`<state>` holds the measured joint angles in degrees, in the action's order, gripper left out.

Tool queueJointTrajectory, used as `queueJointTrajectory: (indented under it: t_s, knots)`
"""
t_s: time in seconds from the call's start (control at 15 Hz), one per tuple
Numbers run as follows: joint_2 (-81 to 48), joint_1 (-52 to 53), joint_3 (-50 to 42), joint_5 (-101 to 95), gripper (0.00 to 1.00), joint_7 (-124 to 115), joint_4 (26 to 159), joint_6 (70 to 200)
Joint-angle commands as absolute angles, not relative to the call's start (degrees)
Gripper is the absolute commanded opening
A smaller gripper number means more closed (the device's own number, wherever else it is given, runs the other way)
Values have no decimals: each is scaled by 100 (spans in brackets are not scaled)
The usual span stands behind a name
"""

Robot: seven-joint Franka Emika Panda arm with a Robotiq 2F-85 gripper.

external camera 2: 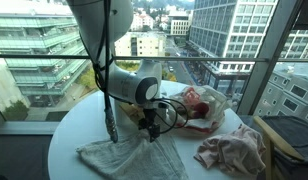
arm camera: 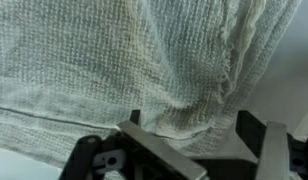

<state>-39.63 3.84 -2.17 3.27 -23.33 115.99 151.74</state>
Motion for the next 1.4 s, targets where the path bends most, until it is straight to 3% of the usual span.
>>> queueJointTrajectory:
  t_s: [0.0,0.6,1.33]
  knots:
    - [-4094,431,-307,430,71,-2170,11390,15000]
    - [-4058,462,-347,416,3,-2138,11594,15032]
    - [-3152,901,-676,194,5,-2369,12557,15398]
